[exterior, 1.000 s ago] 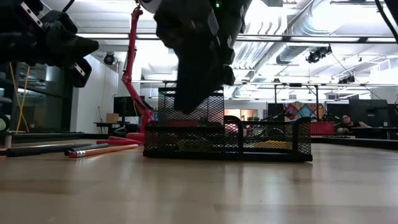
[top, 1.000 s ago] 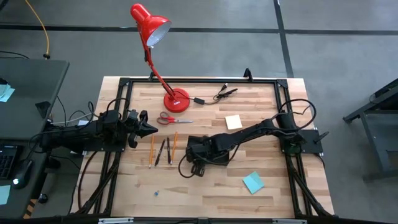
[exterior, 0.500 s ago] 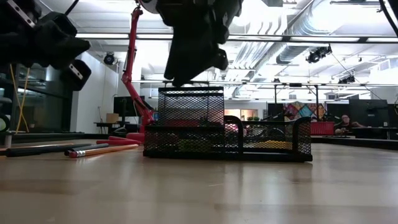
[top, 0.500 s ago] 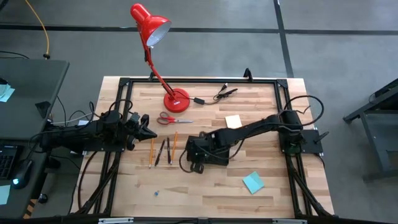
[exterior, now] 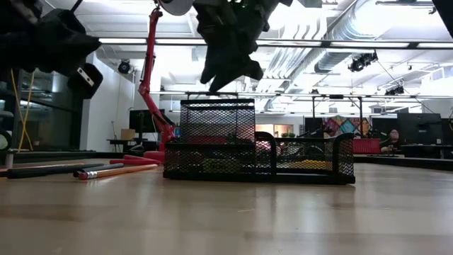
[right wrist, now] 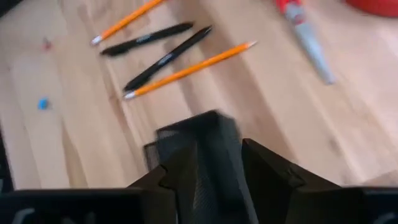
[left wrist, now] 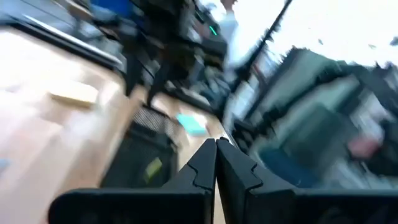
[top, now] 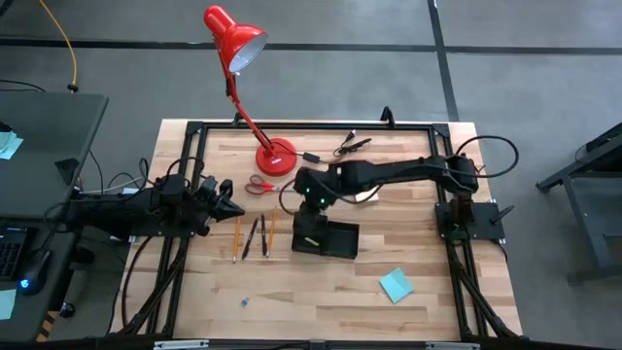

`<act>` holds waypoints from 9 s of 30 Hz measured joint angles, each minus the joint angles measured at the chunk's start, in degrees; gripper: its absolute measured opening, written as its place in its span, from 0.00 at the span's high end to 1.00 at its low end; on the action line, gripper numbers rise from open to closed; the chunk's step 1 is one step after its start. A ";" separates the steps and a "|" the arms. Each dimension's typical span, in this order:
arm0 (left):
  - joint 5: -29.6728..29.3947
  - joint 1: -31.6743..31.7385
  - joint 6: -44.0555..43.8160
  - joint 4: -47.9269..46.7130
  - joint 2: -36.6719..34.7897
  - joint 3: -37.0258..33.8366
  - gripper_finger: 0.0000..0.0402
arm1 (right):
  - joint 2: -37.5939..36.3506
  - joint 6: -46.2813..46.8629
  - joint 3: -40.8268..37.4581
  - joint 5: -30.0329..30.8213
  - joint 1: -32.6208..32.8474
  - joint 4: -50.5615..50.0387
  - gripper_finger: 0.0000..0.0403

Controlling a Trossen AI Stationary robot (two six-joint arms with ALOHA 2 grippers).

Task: Pick and place office supplies into organizer
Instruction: Put the blue binder clip into the black desk organizer

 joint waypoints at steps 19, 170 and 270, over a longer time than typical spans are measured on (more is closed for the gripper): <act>-63.10 -47.17 14.74 -4.75 31.22 31.12 1.00 | -3.51 -9.64 0.00 -0.93 -0.15 -9.87 0.70; -44.83 -66.61 -45.22 -28.01 96.98 51.25 0.70 | -28.12 -15.77 -2.60 11.82 -3.89 -15.38 0.70; -84.48 -76.27 -66.54 -39.90 108.18 56.70 0.73 | -28.07 -22.06 -11.37 1.05 -0.15 -9.07 0.70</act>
